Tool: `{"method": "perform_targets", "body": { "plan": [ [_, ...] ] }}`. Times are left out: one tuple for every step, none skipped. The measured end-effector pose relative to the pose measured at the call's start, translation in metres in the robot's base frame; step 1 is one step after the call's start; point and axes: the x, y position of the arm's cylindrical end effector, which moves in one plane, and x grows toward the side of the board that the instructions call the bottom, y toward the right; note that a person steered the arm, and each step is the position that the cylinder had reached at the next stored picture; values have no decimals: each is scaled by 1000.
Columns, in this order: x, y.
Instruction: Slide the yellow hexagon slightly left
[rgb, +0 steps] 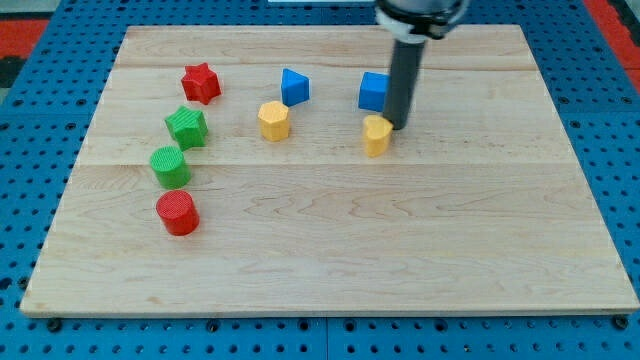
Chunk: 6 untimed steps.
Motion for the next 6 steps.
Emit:
{"method": "perform_targets", "body": {
  "plan": [
    [0, -38],
    [3, -84],
    [8, -123],
    [8, -137],
    [31, -138],
    [63, -180]
  ]
}}
